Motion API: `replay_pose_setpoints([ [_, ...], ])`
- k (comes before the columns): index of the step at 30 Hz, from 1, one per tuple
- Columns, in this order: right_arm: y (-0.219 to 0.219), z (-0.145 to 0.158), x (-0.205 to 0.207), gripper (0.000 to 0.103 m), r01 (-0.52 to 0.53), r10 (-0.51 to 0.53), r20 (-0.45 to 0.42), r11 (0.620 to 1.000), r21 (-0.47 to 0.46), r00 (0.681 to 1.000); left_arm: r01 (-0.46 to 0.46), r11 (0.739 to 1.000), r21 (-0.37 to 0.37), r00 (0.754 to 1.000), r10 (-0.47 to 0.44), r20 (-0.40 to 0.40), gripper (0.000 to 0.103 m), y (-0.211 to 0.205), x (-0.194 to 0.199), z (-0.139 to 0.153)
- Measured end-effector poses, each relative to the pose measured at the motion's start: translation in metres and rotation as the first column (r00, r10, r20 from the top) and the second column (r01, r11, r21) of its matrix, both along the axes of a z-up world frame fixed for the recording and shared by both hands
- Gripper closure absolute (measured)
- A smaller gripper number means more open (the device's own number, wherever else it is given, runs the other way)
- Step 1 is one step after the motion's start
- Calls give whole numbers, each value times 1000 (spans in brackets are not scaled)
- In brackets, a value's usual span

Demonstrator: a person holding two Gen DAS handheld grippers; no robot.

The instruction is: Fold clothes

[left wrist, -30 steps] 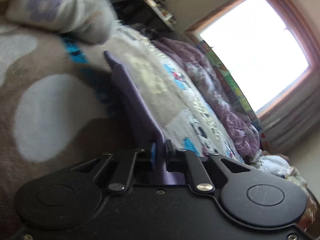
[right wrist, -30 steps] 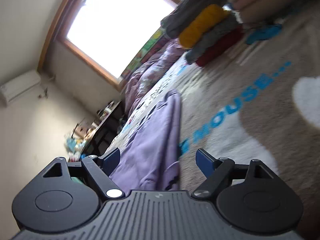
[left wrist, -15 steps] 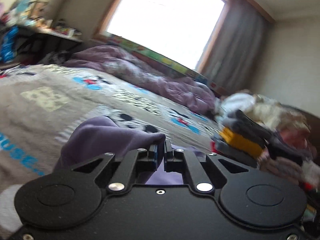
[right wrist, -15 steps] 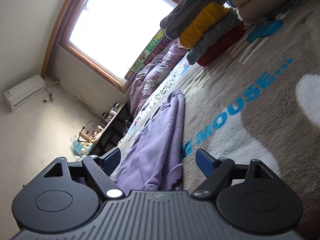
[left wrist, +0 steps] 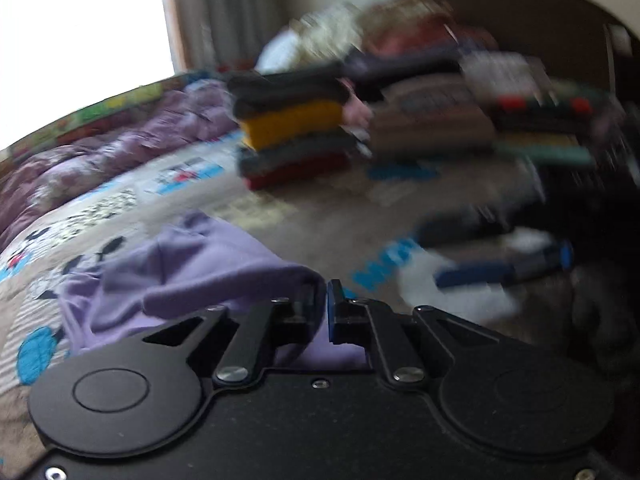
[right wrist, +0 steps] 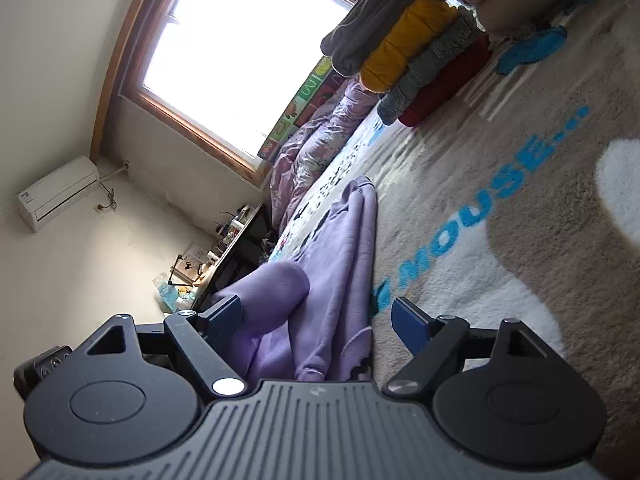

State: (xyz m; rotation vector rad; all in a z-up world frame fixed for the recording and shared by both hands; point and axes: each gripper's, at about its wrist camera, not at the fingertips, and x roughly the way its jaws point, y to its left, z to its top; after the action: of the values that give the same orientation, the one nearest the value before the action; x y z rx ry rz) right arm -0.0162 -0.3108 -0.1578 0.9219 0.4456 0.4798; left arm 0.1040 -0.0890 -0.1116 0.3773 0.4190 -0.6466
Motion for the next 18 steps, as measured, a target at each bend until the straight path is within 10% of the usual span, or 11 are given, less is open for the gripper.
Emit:
replay_pose_setpoints([
  [2, 0, 0, 1, 21, 5, -5, -1, 1000, -23, 1000, 60, 998, 1, 998, -59, -31, 54, 1, -5, -3],
  [12, 25, 23, 1, 20, -32, 58, 94, 965, -261, 994, 126, 981, -149, 989, -136, -57, 52, 52, -32, 15],
  [18, 94, 61, 4, 19, -48, 197, 159, 758, -651, 967, -39, 978, -207, 997, 24, -77, 52, 124, -35, 17],
])
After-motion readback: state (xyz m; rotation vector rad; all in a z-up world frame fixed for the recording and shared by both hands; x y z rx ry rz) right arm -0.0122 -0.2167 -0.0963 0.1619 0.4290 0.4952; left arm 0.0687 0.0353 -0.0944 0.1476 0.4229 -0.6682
